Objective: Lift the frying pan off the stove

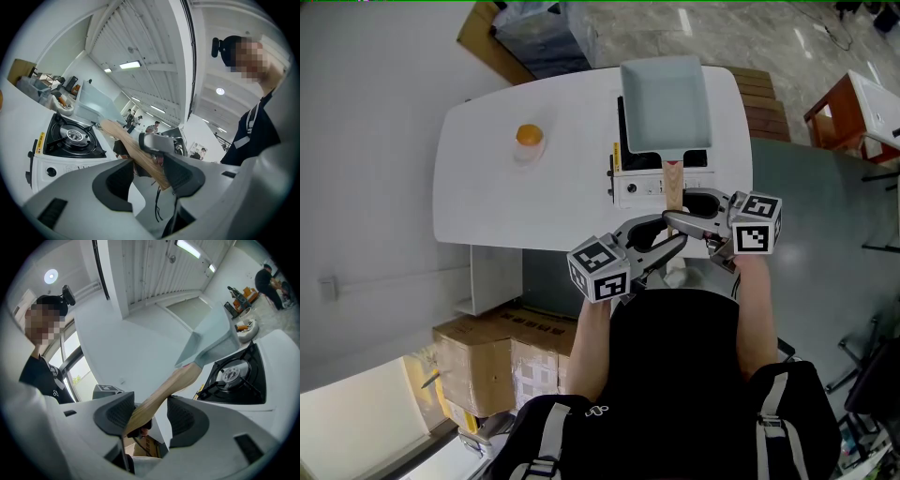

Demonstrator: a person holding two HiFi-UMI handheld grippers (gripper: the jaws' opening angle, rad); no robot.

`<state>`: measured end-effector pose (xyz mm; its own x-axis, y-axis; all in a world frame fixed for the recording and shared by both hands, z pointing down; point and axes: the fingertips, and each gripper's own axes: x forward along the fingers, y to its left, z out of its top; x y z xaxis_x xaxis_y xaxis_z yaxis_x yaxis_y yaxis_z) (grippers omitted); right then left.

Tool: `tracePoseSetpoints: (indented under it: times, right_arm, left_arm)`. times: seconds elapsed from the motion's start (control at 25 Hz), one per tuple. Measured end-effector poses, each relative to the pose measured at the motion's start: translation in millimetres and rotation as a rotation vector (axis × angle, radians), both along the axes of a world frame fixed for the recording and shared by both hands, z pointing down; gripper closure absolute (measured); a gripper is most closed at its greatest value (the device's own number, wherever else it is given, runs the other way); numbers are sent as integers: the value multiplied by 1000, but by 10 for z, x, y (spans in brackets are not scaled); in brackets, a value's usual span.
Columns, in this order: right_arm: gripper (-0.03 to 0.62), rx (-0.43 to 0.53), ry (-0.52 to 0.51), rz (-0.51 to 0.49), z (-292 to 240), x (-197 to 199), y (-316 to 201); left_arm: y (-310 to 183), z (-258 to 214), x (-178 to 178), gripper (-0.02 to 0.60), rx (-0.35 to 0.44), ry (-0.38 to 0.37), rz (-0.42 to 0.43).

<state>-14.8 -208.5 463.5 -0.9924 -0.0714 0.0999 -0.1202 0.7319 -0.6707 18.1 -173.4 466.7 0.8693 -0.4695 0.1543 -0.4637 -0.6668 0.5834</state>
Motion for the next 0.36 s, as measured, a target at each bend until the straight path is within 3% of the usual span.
tracePoseSetpoints:
  times: [0.36]
  right_arm:
    - [365, -2, 3, -7, 9, -9, -5]
  left_arm:
    - [-11, 2, -6, 379, 0, -3, -3]
